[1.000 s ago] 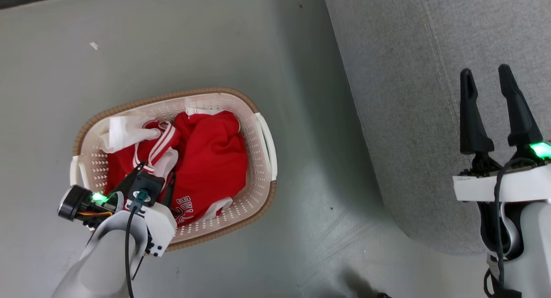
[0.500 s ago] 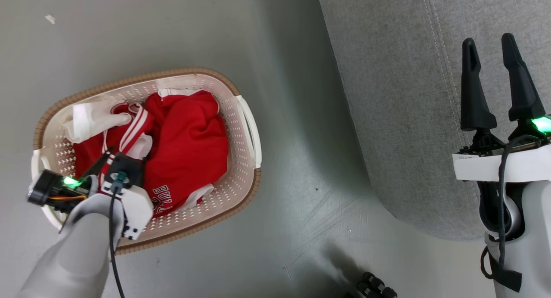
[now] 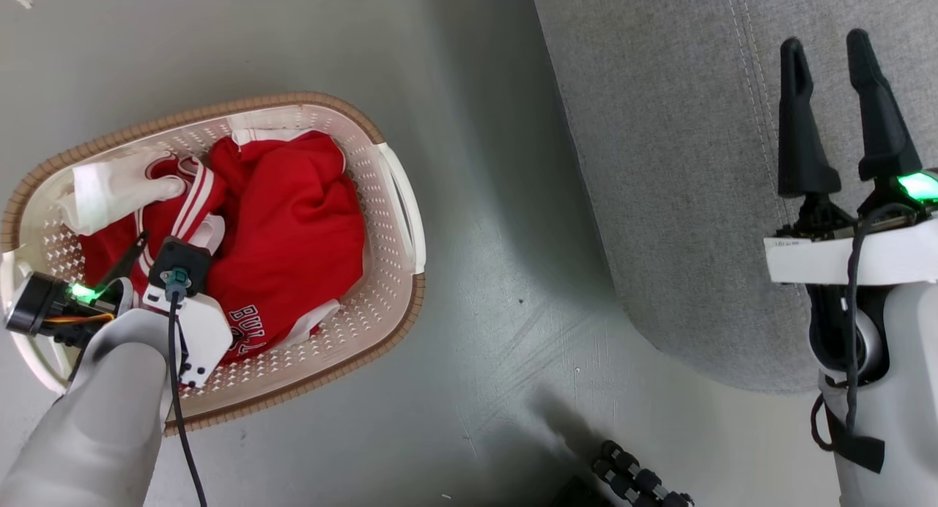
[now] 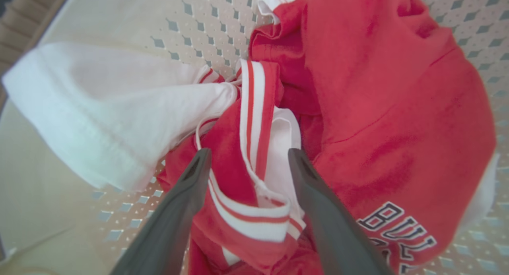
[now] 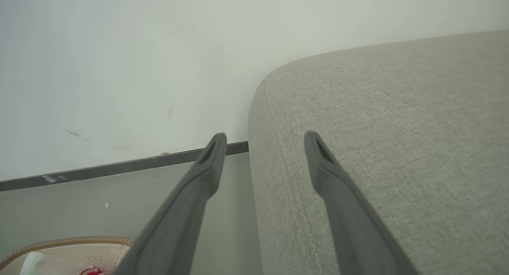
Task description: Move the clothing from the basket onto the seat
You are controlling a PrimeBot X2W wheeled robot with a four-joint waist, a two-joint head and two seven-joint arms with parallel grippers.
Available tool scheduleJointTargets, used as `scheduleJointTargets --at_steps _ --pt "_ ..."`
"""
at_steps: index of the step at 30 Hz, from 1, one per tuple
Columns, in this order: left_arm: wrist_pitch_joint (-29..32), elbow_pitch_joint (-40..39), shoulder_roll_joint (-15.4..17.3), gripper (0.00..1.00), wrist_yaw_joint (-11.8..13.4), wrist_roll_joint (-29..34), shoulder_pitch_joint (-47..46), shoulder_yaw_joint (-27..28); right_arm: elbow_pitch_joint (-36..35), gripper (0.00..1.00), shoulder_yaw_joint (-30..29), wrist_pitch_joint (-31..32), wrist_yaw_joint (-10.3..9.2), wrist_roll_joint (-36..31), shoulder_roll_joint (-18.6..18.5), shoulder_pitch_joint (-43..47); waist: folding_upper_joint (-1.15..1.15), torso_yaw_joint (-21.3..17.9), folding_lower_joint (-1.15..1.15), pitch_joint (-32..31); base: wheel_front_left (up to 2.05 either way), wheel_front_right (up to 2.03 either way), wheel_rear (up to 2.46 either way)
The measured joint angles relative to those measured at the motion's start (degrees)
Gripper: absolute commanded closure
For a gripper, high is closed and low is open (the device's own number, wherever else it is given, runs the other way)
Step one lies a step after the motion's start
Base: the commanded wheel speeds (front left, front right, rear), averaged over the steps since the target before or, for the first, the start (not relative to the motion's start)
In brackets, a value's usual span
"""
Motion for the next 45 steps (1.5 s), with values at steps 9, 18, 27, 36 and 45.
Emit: scheduleJointTargets --at_steps 9,18,27,36,45 --pt "2.5 2.2 1.4 1.0 1.2 2.8 -2.0 -1.5 0.5 0.0 0.4 -0.2 0.0 0.8 0.0 -1.7 0.0 -1.0 0.0 1.7 0.0 0.0 0.0" --pt "0.5 1.4 -0.1 1.0 1.1 2.0 -3.0 -1.4 1.3 0.0 -0.2 -0.2 0.0 1.3 0.0 -3.2 0.0 -1.2 0.0 2.0 0.0 0.0 0.0" --pt "-5.0 -2.3 -1.2 1.0 0.7 0.1 -3.0 -0.7 2.7 0.0 -0.3 -0.2 0.0 0.7 0.0 -3.9 0.0 -0.1 0.0 0.9 0.0 0.0 0.0" --pt "-7.8 -7.6 -2.1 1.0 0.8 -1.0 -0.4 0.0 4.5 0.0 -0.9 -0.2 0.0 -1.4 0.0 -3.8 0.0 1.6 0.0 -1.0 0.0 0.0 0.0" --pt "-8.3 -16.5 -2.8 1.0 1.8 -2.0 3.6 0.8 6.0 0.0 -2.2 -0.2 0.0 -4.4 -0.1 -3.7 0.0 4.0 0.0 -4.2 0.0 0.0 0.0"
